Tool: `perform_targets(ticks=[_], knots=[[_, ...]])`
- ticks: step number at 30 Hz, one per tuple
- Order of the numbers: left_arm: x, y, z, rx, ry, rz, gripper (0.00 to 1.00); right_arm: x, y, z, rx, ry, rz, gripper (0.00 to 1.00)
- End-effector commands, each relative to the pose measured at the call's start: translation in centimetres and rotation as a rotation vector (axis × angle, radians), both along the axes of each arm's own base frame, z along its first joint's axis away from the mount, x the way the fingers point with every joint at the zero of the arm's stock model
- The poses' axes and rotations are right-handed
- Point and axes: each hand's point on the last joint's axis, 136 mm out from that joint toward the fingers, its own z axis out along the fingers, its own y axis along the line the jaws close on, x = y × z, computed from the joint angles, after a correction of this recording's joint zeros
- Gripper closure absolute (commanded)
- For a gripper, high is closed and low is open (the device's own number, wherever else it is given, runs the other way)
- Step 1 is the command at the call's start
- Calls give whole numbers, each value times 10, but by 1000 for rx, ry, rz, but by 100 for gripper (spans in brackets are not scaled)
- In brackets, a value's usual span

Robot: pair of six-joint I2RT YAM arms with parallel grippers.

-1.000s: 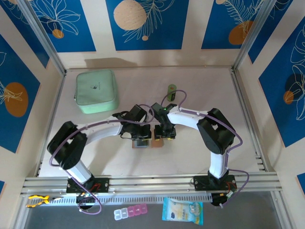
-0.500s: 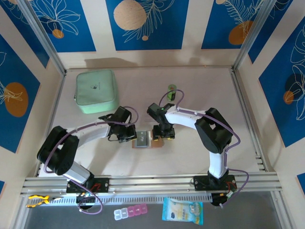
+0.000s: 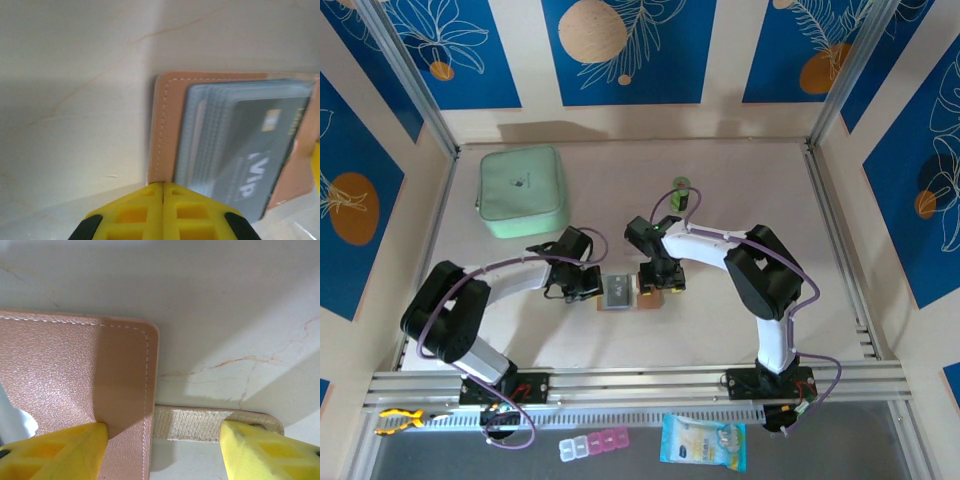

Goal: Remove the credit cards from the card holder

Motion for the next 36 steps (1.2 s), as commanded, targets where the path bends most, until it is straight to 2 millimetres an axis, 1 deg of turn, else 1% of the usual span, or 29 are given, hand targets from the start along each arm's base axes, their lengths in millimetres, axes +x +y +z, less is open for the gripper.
perform_targets(ticks=[1, 6, 12, 16, 19, 23, 25, 32, 36], knots=[[-8, 8, -14, 23, 31, -17, 100, -20, -19, -31, -139, 77, 34, 35], [-16, 18, -25, 53, 57, -9, 100, -23, -18, -38, -145, 94, 39, 35], [-22, 29, -26, 61, 63, 13, 100, -29, -18, -47, -135, 123, 30, 35], [-21, 26, -23, 40, 63, 10, 100, -31, -13, -51, -86, 138, 13, 36], [-20, 23, -22, 21, 61, 13, 100, -30, -13, -48, -87, 130, 15, 36], [-21, 19, -20, -6, 65, 17, 100, -24, -11, -36, -64, 94, 14, 37], [-20, 17, -15, -22, 54, 19, 100, -20, -8, -28, -39, 71, 13, 39], [-9, 11, 2, -45, 11, 16, 100, -1, 1, 12, 76, -44, -5, 40], [-3, 9, 18, -53, -24, 11, 100, 4, 4, 35, 138, -90, -11, 42]])
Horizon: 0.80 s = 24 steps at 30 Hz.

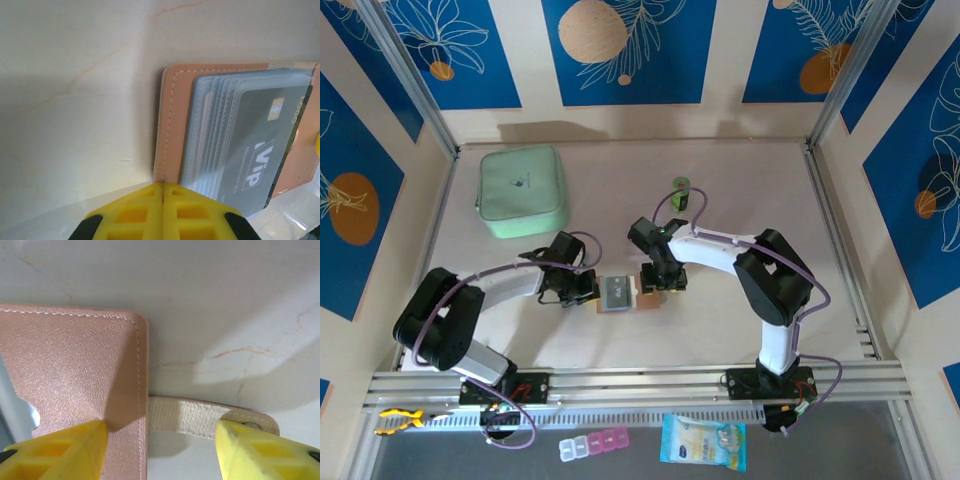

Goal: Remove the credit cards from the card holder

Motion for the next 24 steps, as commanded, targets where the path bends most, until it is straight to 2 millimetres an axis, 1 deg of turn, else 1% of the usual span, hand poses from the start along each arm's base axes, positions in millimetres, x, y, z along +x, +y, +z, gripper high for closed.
perform_targets(ticks=[1, 6, 9, 12, 16, 19, 24], knots=[[8, 3, 20, 7, -30, 10, 100, 3, 6, 28, 82, -45, -2, 42], [16, -1, 38, -1, -67, 0, 100, 4, 14, 50, 183, -64, -16, 45], [19, -11, 43, -34, -72, -21, 100, 4, 28, 57, 291, -54, -15, 46], [20, -21, 44, -47, -75, -43, 100, 3, 43, 59, 395, -22, -16, 50], [20, -30, 41, -57, -69, -61, 100, 2, 62, 57, 502, 18, -15, 57], [21, -36, 38, -78, -61, -76, 100, 3, 70, 52, 543, 36, -16, 62], [19, -44, 30, -96, -36, -99, 100, 3, 83, 40, 590, 85, -14, 67]])
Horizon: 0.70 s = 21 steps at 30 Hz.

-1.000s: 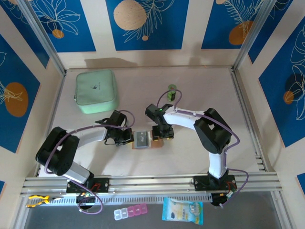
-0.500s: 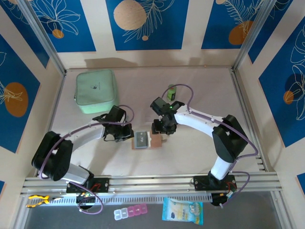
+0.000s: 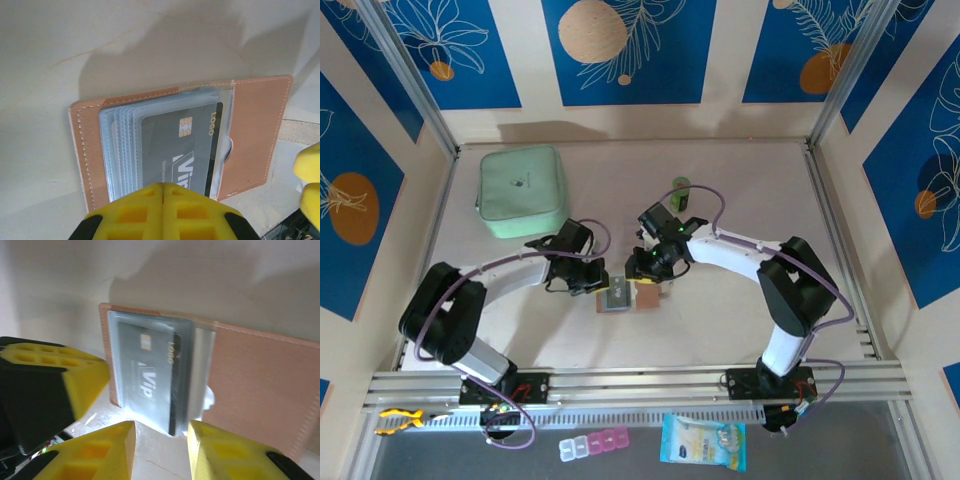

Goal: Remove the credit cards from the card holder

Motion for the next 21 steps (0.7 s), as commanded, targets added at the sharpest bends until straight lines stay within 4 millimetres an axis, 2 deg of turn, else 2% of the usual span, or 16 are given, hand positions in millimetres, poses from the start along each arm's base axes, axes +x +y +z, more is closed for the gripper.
perform_targets(ticks=[1, 7, 13, 21], knots=[[1, -14, 4, -43, -2, -42, 100, -6, 12, -8, 70, 60, 19, 67], [-5, -12, -7, -30, 24, -45, 100, -8, 15, -21, 83, 89, 29, 70], [-11, 6, -20, 72, 31, -46, 100, -11, 18, -28, 106, 95, 46, 72], [-15, 13, -29, 105, 42, -44, 100, -12, 19, -36, 105, 108, 57, 74]])
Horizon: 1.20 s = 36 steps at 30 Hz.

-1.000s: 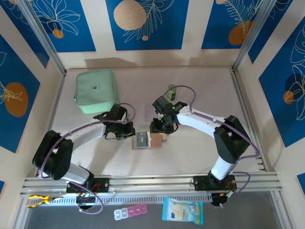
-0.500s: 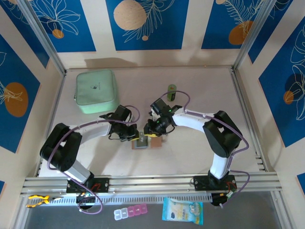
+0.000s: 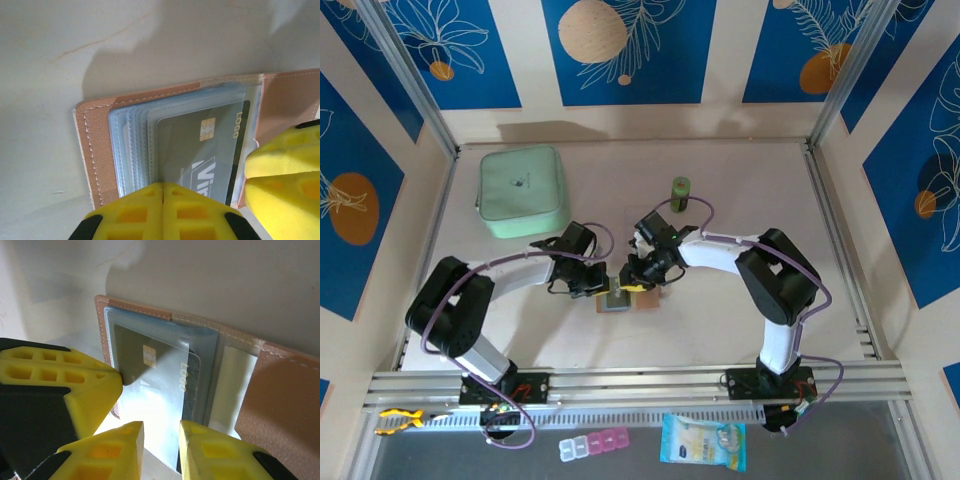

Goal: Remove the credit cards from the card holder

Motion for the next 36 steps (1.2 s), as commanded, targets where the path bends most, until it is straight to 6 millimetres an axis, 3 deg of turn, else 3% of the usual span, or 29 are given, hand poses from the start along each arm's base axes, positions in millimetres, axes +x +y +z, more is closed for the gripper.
perform_targets(ticks=[1, 17, 30, 36], knots=[[-11, 11, -15, 63, 28, -19, 100, -5, -1, -6, 10, 32, 12, 74], [-14, 14, -19, 80, 34, -20, 100, -7, -13, -20, -57, 61, -5, 79], [-10, 11, -5, 60, 8, -23, 100, -5, -19, -3, -71, -2, -7, 78], [-5, 5, 11, 20, -27, -22, 99, -5, -15, 9, -24, -27, -9, 78]])
